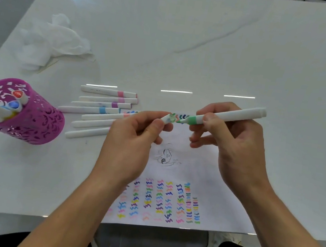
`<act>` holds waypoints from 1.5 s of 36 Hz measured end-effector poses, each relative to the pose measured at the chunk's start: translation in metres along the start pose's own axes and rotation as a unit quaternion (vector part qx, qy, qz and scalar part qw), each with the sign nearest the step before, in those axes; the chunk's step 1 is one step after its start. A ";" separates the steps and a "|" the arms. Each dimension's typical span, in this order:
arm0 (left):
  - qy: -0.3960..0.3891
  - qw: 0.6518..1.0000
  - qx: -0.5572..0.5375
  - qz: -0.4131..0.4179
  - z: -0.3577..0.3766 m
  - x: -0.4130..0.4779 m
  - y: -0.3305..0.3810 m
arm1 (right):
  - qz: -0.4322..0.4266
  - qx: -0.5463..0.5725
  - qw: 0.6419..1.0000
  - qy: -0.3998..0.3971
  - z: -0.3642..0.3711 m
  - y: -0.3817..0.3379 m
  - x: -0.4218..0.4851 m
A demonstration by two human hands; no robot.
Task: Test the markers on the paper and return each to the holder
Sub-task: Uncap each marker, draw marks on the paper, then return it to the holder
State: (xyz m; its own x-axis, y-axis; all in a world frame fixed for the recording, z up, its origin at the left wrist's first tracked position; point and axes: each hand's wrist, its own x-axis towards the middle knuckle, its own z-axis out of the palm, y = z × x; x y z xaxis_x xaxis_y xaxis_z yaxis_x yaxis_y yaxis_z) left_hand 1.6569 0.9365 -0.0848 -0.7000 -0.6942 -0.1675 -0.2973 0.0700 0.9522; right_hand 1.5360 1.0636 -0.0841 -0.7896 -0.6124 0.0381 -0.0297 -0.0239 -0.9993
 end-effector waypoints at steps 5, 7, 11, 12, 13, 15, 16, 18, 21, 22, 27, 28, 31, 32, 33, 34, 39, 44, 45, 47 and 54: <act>-0.009 1.000 0.000 0.005 -0.005 -0.003 0.001 | 0.007 -0.011 1.000 -0.010 0.005 0.000 -0.001; -0.009 1.000 0.007 0.009 -0.006 -0.003 0.002 | 0.006 -0.024 1.000 -0.014 0.008 0.001 -0.002; 0.001 1.000 0.009 0.013 -0.009 -0.003 0.001 | -0.006 -0.013 1.000 0.005 0.011 0.000 -0.002; 0.001 1.000 0.012 0.015 -0.009 -0.004 0.001 | -0.008 -0.004 1.000 0.008 0.011 -0.001 -0.001; -0.003 1.000 0.012 0.017 -0.009 -0.004 0.001 | -0.008 0.001 1.000 0.008 0.011 -0.001 -0.001; -0.016 1.000 0.011 0.023 -0.009 -0.005 0.001 | -0.003 -0.003 1.000 -0.006 0.012 -0.001 -0.001; -0.022 0.999 0.012 0.026 -0.009 -0.006 0.002 | 0.003 -0.011 1.000 -0.016 0.013 0.000 -0.001; -0.031 0.999 0.014 0.032 -0.010 -0.006 0.001 | 0.012 -0.026 0.999 -0.034 0.015 0.003 -0.003; -0.037 0.999 -0.011 0.019 -0.012 -0.006 -0.001 | 0.018 -0.019 0.999 -0.040 0.018 0.004 -0.004; -0.042 0.999 -0.032 0.007 -0.013 -0.006 -0.002 | 0.017 -0.015 0.999 -0.040 0.019 0.004 -0.004; -0.050 0.994 -0.099 -0.019 -0.014 -0.006 -0.006 | 0.029 0.019 0.998 -0.045 0.020 0.005 -0.003; -0.046 0.994 -0.098 -0.014 -0.014 -0.007 -0.007 | 0.034 0.028 0.998 -0.048 0.020 0.005 -0.003; -0.032 0.997 -0.071 0.008 -0.015 -0.009 -0.009 | 0.048 0.051 0.996 -0.056 0.023 0.007 -0.005; -0.027 0.998 -0.055 0.016 -0.015 -0.010 -0.009 | 0.053 0.056 0.995 -0.057 0.024 0.008 -0.007; -0.023 0.999 -0.042 0.022 -0.015 -0.011 -0.010 | 0.056 0.060 0.995 -0.059 0.025 0.009 -0.008; -0.019 0.999 -0.033 0.024 -0.015 -0.012 -0.011 | 0.060 0.064 0.994 -0.060 0.026 0.010 -0.009; -0.002 0.999 -0.009 0.030 -0.015 -0.016 -0.012 | 0.070 0.091 0.991 -0.074 0.028 0.011 -0.011; 0.000 0.999 -0.007 0.046 -0.016 -0.016 -0.010 | 0.071 0.108 0.987 -0.091 0.028 0.013 -0.013; -0.003 0.999 -0.012 0.045 -0.017 -0.015 -0.008 | 0.072 0.111 0.987 -0.092 0.028 0.013 -0.013; -0.011 0.999 -0.023 0.042 -0.019 -0.014 -0.005 | 0.077 0.115 0.986 -0.094 0.028 0.013 -0.012; 0.024 0.997 -0.058 0.049 -0.028 -0.010 0.006 | 0.120 0.105 0.984 -0.079 0.033 0.010 -0.008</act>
State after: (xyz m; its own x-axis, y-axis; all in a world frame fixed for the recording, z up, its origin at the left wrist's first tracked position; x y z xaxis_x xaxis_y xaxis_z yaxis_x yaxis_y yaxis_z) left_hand 1.6809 0.9239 -0.0706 -0.6896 -0.7215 -0.0626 -0.1497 0.0575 0.9871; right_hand 1.5622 1.0420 -0.0942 -0.6530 -0.7348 -0.1833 0.2864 -0.0155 -0.9580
